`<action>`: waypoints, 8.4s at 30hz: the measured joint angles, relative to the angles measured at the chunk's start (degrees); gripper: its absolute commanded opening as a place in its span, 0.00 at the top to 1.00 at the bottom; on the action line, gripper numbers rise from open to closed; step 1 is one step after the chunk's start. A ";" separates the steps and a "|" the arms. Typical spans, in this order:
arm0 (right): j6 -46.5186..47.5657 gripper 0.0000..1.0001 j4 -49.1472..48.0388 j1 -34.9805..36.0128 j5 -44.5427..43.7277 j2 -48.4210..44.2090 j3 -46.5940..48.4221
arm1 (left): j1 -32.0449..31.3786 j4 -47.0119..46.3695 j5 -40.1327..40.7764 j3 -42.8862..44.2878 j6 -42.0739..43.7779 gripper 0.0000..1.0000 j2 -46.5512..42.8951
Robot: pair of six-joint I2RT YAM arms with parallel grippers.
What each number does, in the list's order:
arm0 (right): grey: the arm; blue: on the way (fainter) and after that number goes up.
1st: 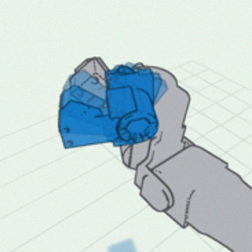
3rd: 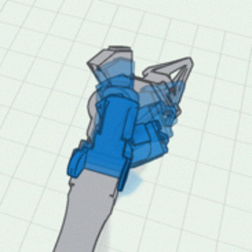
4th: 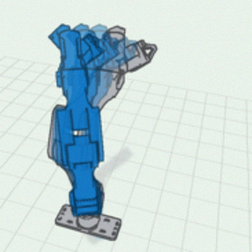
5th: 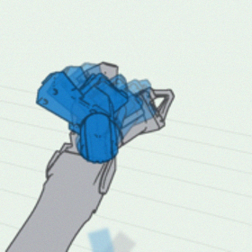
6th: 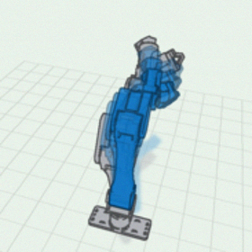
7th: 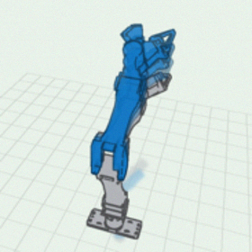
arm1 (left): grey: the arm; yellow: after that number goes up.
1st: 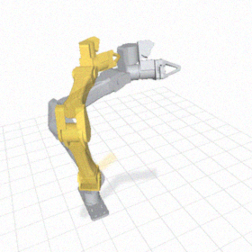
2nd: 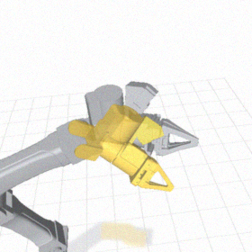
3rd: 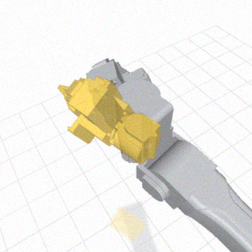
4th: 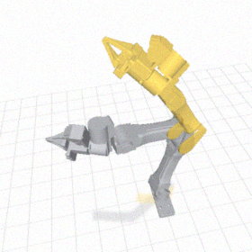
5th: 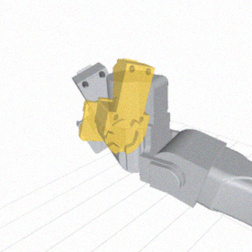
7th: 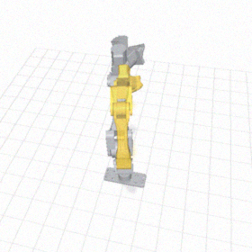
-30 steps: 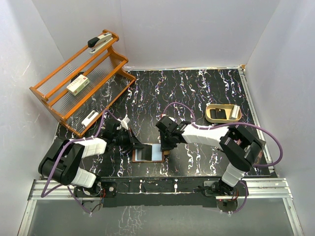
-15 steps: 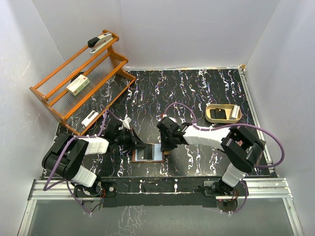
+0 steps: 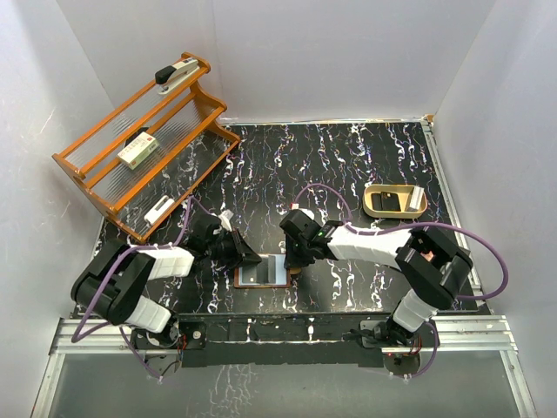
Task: Put the credit cards into the card holder
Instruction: Insert the credit card into the card holder, then turn over the card slot in the card holder.
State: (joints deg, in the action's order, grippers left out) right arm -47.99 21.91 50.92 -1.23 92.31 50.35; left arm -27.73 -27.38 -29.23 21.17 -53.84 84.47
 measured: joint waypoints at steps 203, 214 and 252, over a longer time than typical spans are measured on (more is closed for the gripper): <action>-1.64 1.00 -4.28 10.27 -3.45 9.14 8.70 | 1.75 27.65 8.46 -2.93 -7.23 0.39 -24.63; -2.12 1.00 -11.23 8.98 -0.07 7.82 4.50 | 1.81 25.64 8.24 -2.93 -5.99 0.42 -23.74; -3.28 1.00 -15.37 8.63 2.97 9.22 4.17 | 1.79 34.45 11.32 0.61 -4.70 0.41 -28.61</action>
State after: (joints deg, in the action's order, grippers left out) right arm -51.27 6.55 59.55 1.74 101.54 54.52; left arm -25.93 7.07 -17.91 21.78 -58.54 55.86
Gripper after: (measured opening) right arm 0.007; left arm 0.592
